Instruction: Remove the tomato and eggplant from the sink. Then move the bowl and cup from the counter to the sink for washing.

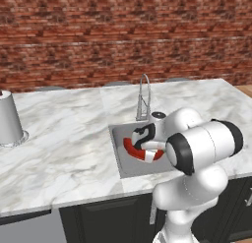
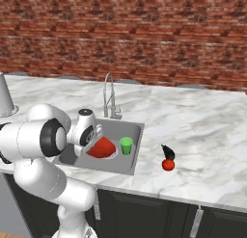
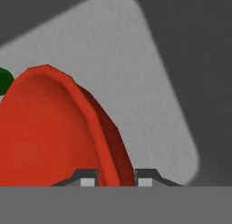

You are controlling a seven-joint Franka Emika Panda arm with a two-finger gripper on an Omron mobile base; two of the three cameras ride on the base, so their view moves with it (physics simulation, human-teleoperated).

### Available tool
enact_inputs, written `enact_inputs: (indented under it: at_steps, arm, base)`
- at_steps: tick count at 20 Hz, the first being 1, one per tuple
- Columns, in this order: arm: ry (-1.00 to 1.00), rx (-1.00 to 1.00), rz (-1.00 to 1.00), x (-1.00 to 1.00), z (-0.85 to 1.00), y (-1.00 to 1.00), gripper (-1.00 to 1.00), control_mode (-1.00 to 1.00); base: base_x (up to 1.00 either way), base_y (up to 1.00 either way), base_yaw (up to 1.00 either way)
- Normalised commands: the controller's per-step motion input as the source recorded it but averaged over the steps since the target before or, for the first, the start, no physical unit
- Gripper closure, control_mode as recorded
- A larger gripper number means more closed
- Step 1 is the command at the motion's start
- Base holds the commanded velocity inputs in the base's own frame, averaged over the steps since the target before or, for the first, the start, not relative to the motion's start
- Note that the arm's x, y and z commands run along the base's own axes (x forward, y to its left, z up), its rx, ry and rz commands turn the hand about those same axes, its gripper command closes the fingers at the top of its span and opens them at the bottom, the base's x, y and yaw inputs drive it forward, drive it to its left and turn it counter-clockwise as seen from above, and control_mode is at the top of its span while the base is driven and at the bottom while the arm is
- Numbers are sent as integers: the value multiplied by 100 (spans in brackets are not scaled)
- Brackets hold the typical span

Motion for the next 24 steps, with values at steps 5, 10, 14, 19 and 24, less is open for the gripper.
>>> enact_inputs:
  at_steps: [5, 10, 14, 19, 24]
  arm:
    - [0, 0, 4, 12, -8, 0, 100, -100]
    - [0, 0, 3, 12, -8, -1, 100, -100]
    - [0, 0, 3, 8, -8, 0, 100, -100]
    - [0, 0, 2, 6, -11, 0, 100, -100]
    - [-1, 0, 2, 8, -9, 0, 100, -100]
  base:
    - [0, 0, 0]
    - [0, 0, 0]
    - [0, 0, 0]
    - [0, 0, 0]
    - [0, 0, 0]
